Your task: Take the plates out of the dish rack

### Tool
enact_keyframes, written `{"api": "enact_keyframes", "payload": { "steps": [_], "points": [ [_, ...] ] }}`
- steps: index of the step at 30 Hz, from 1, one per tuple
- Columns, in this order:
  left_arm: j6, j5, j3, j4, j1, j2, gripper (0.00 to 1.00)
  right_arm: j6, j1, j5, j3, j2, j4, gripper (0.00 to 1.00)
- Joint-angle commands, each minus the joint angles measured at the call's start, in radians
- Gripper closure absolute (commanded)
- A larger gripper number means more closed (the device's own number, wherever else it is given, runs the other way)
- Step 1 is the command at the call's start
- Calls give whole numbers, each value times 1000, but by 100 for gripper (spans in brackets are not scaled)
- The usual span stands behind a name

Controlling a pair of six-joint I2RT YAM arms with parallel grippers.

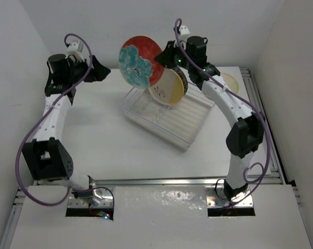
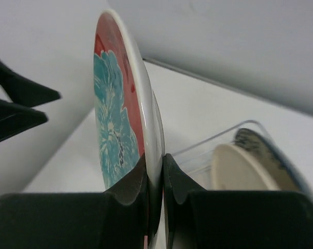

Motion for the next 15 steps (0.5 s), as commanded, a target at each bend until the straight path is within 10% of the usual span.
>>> {"api": "enact_keyframes", "payload": {
  "steps": [1, 15],
  "points": [
    [-236, 111, 101, -38, -9, 107, 17, 291, 9, -148, 52, 28, 235, 100],
    [-432, 198, 132, 194, -20, 274, 39, 520, 10, -174, -24, 91, 375, 100]
  ]
}}
